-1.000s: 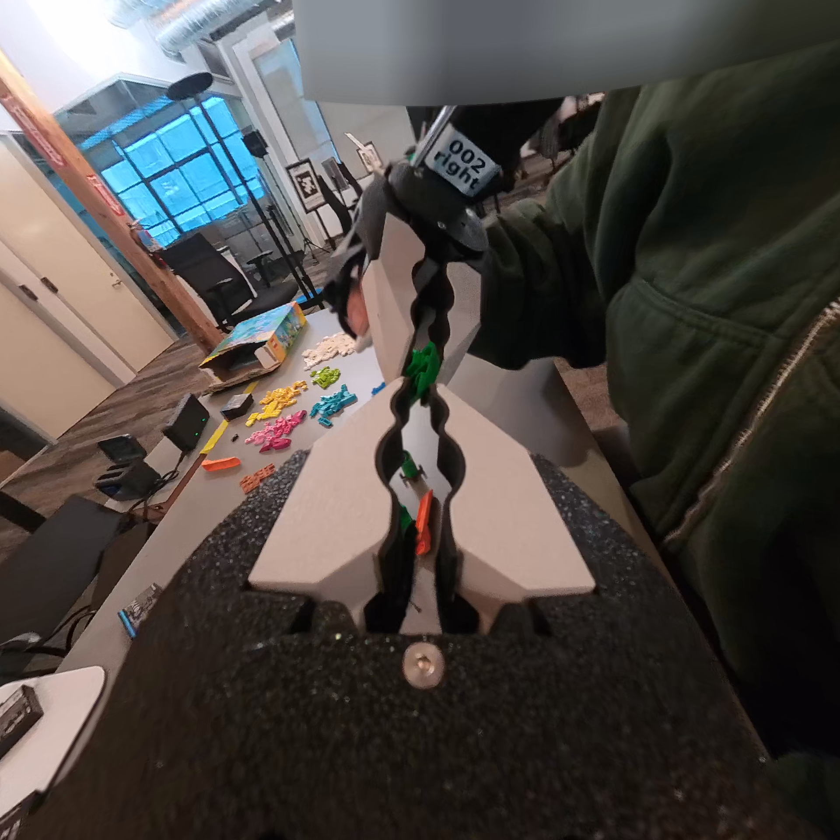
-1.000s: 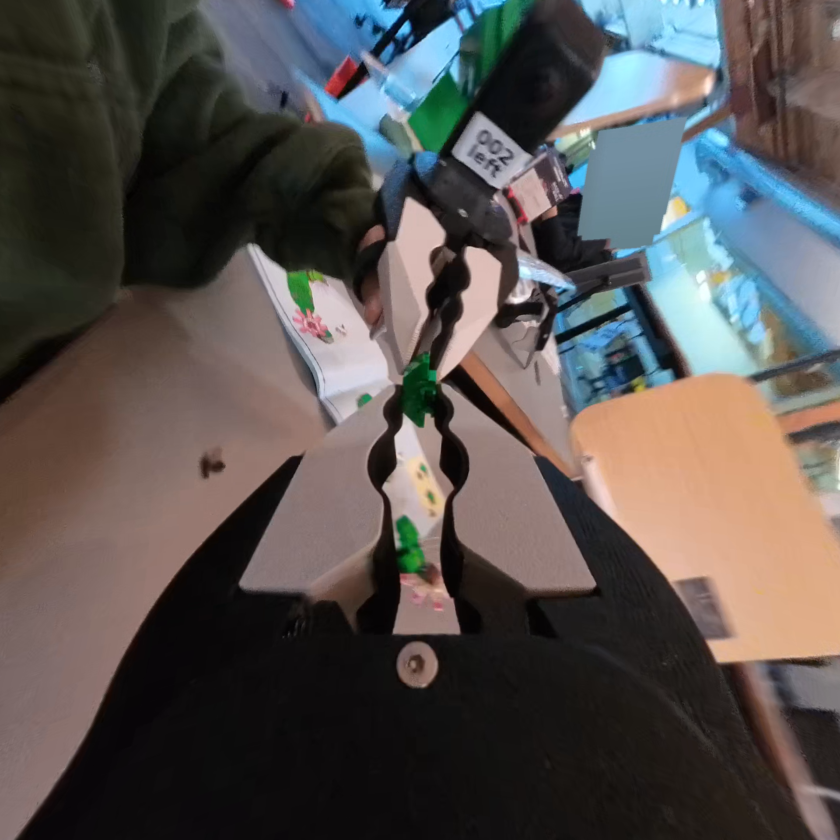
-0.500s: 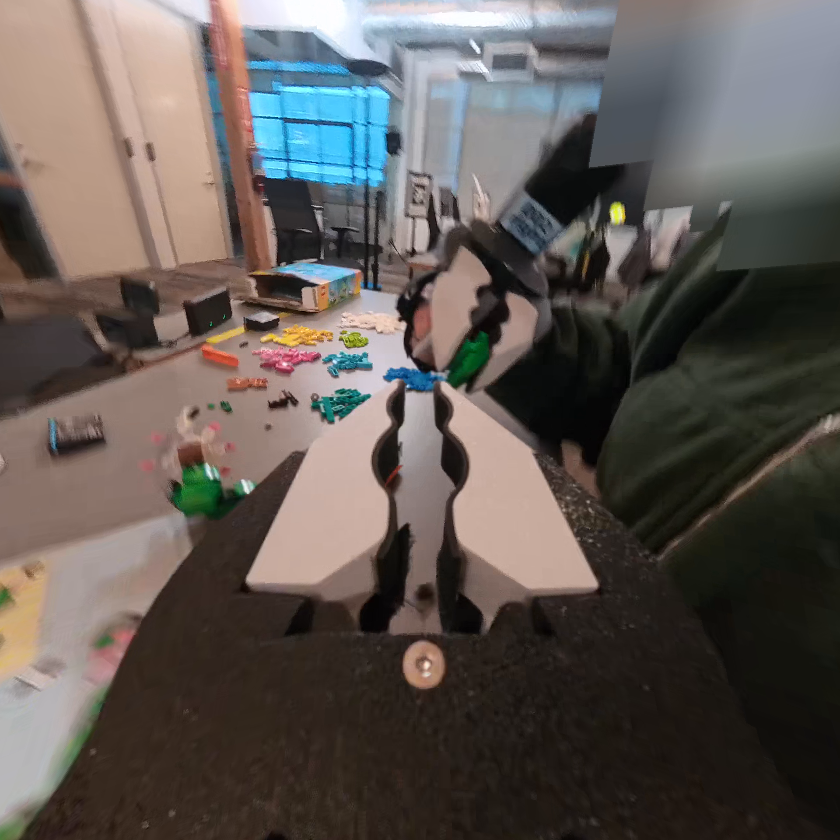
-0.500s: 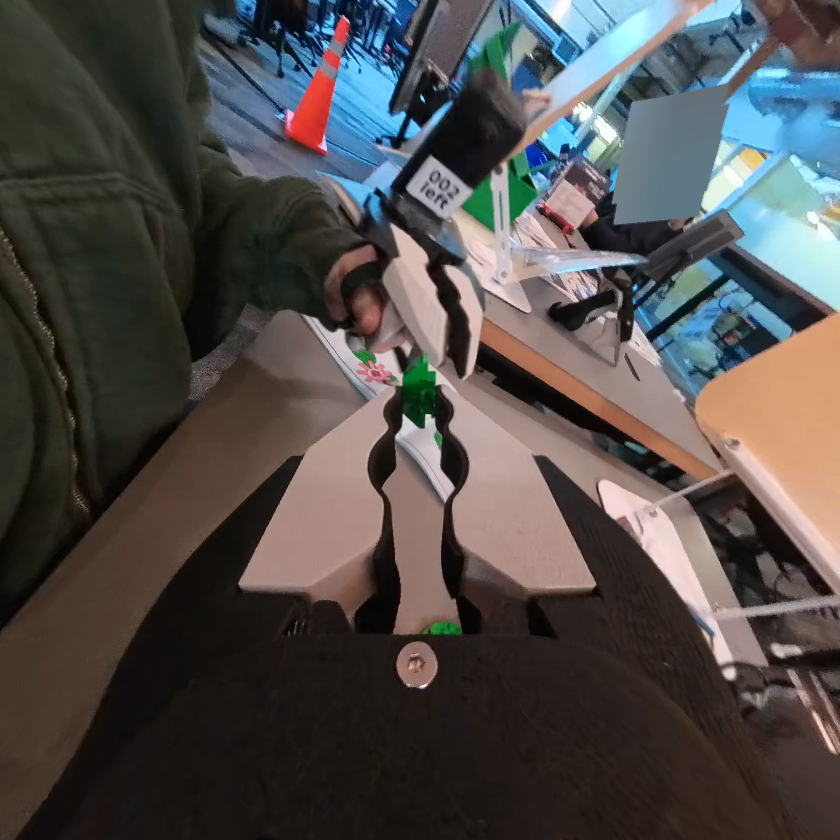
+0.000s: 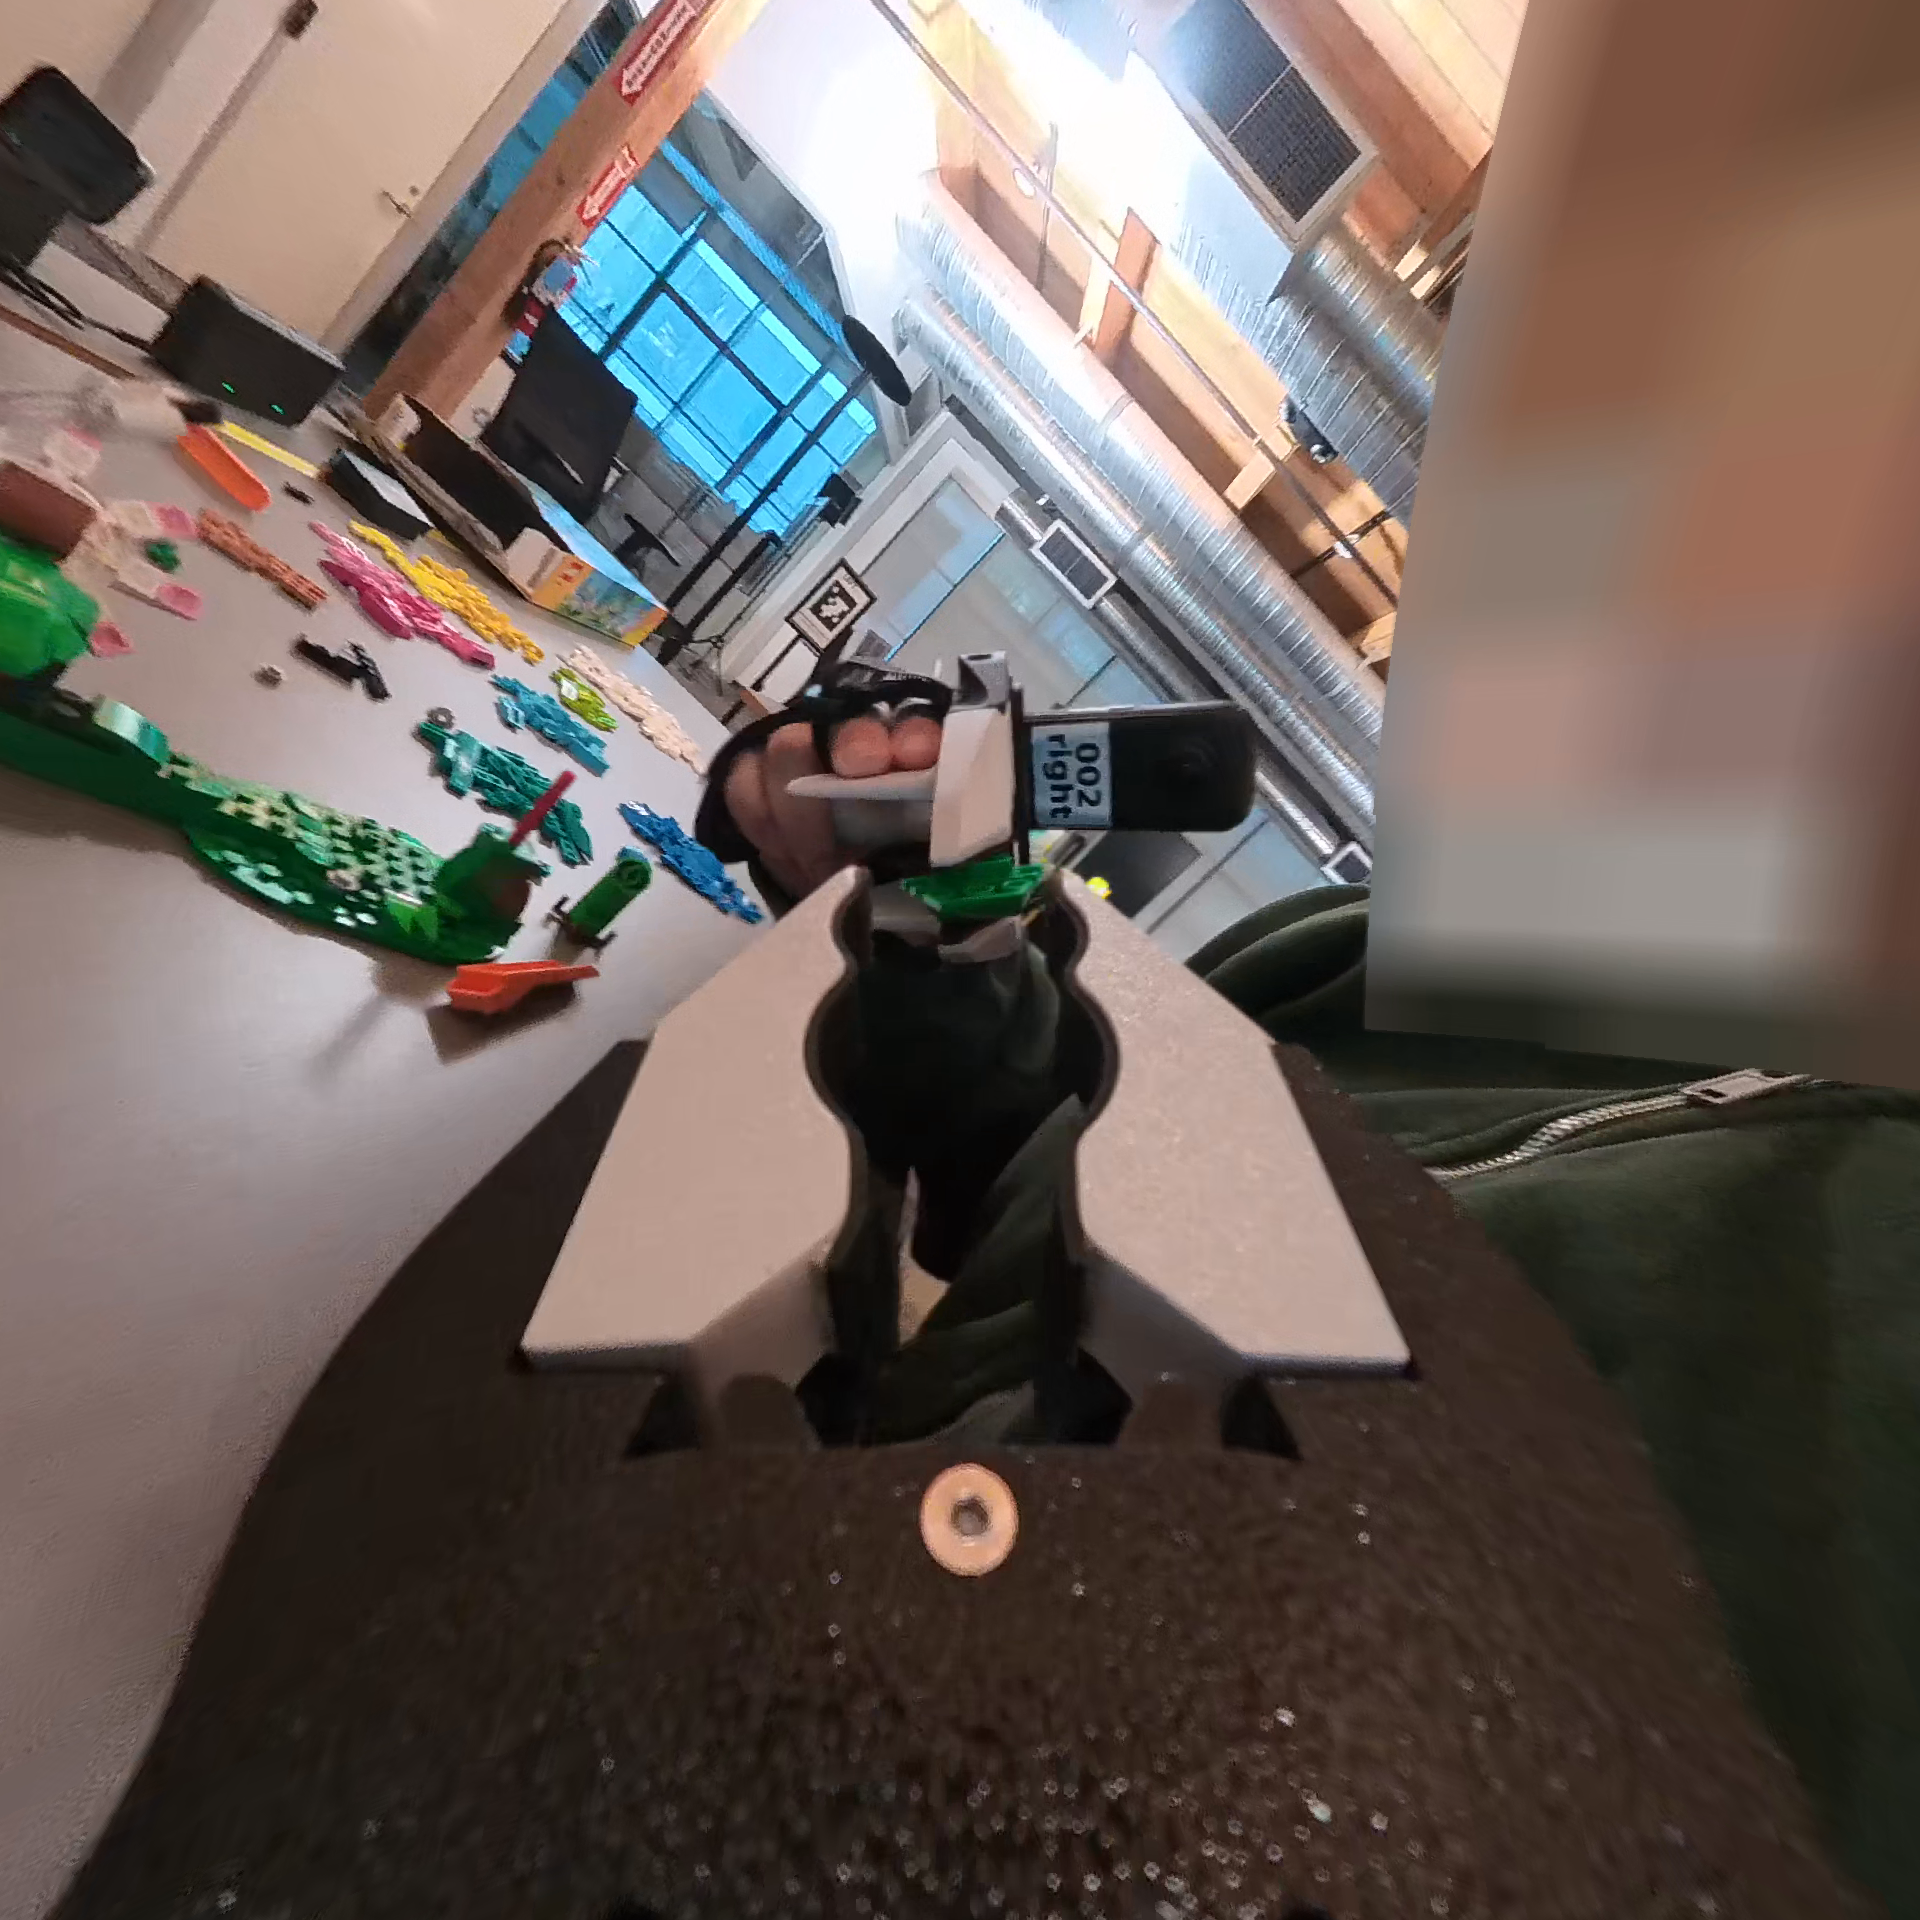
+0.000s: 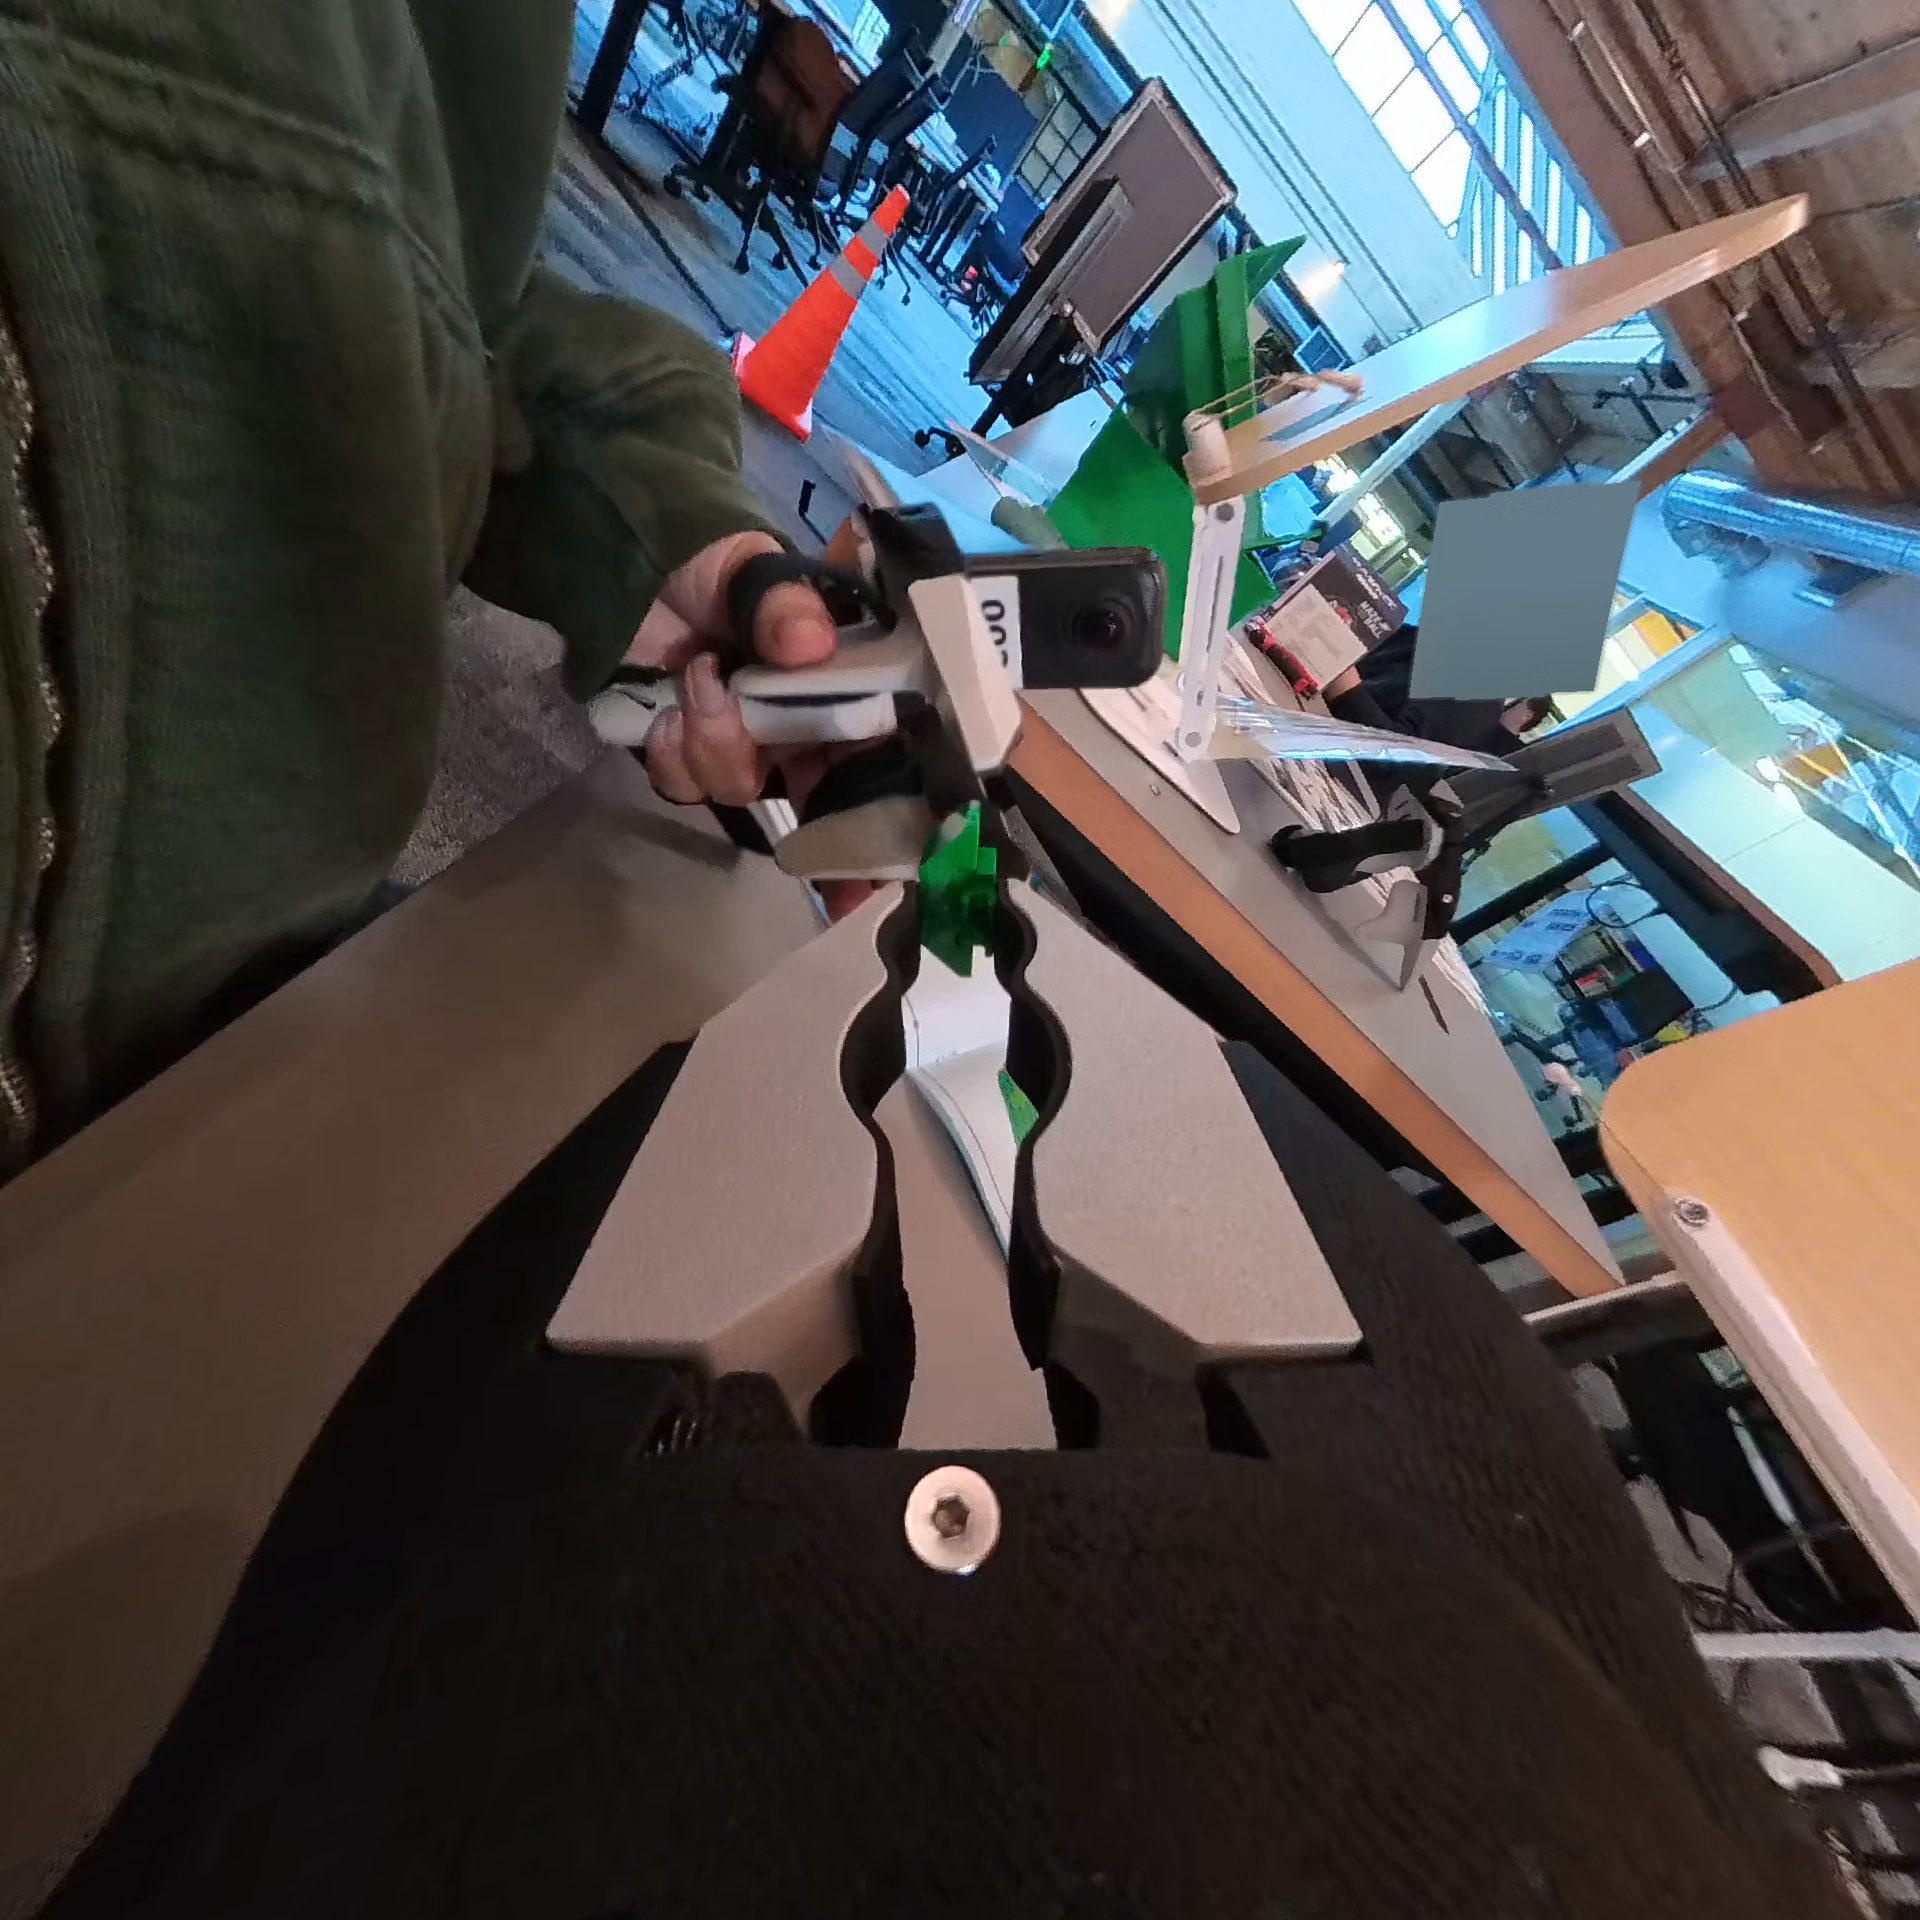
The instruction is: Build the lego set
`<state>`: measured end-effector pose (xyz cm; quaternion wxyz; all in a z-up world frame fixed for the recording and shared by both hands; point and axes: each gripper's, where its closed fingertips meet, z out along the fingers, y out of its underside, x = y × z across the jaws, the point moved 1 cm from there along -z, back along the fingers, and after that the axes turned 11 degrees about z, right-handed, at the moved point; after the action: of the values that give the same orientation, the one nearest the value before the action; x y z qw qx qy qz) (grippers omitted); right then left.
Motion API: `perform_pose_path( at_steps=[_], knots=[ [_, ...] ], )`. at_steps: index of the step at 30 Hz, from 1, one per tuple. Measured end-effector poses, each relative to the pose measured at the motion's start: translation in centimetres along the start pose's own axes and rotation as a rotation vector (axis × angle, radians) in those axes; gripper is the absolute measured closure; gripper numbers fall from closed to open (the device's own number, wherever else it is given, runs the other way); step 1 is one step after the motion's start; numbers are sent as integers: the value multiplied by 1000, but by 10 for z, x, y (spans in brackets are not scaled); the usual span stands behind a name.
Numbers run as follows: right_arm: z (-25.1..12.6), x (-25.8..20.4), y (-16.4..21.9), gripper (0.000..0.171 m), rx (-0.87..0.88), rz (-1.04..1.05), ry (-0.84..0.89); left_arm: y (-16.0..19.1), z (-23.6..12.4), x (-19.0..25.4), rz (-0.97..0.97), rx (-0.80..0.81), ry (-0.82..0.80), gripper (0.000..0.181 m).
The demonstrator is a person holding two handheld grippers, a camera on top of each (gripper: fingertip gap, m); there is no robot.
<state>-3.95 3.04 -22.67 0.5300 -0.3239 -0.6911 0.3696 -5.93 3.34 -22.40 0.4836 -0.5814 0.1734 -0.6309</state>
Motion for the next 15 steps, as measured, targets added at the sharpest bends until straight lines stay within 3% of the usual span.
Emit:
perform_pose_path(
  at_steps=[5, 11, 15],
  knots=[
    [1, -3, 3, 159, -14, -39, -8, 7, 4, 0, -79, -10, 45, 148],
    [3, -2, 6, 159, -20, -39, -8, 15, 8, 1, -129, -52, 89, 160],
    [3, 1, 14, 152, -73, 108, -15, 13, 2, -5, -118, -17, 67, 163]
  ],
)
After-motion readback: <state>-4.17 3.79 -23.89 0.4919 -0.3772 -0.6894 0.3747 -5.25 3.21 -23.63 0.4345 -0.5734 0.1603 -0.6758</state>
